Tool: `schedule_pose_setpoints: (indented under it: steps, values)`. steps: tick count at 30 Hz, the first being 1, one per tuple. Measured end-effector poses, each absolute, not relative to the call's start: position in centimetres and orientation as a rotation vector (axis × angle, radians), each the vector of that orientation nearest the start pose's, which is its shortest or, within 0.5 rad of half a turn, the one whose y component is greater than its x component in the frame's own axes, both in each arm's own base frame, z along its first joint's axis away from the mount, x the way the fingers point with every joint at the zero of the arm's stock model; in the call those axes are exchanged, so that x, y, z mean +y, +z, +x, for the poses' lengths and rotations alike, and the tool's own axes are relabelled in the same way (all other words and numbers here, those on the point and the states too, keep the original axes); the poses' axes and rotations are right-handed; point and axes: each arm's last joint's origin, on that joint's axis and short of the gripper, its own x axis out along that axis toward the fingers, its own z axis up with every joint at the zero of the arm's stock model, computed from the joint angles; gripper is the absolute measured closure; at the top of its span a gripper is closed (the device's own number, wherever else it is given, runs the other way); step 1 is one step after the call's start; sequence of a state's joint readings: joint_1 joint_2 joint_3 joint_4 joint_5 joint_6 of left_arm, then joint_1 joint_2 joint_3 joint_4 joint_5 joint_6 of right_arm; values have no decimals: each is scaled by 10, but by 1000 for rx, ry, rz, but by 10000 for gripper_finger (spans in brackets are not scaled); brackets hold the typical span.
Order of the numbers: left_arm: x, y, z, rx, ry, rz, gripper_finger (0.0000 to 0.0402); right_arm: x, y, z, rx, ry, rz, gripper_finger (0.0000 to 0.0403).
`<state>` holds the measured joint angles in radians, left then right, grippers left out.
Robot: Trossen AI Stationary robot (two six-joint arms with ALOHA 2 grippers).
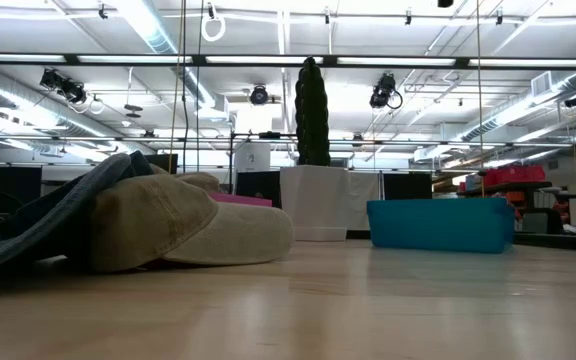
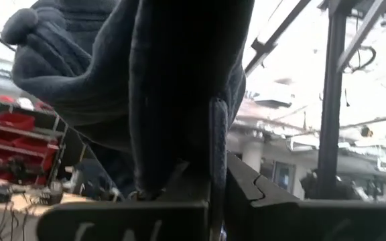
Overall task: Pick & Place hat
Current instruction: Put the right blue cap into the blue bin
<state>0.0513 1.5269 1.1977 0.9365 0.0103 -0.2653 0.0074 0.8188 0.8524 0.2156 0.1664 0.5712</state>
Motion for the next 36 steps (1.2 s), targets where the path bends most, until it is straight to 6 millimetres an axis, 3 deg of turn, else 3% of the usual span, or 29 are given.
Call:
schedule_pose_setpoints:
  steps: [10, 19, 36]
  values:
    - [14, 389, 345, -458, -146, -219, 390, -4, 383, 138, -170, -120, 581, 118]
    - [9, 372, 351, -247, -293, -222, 390, -5, 387, 110, -210, -135, 582, 124]
    - [6, 360, 352, -113, -328, -216, 390, -7, 389, 112, -260, -206, 664, 124]
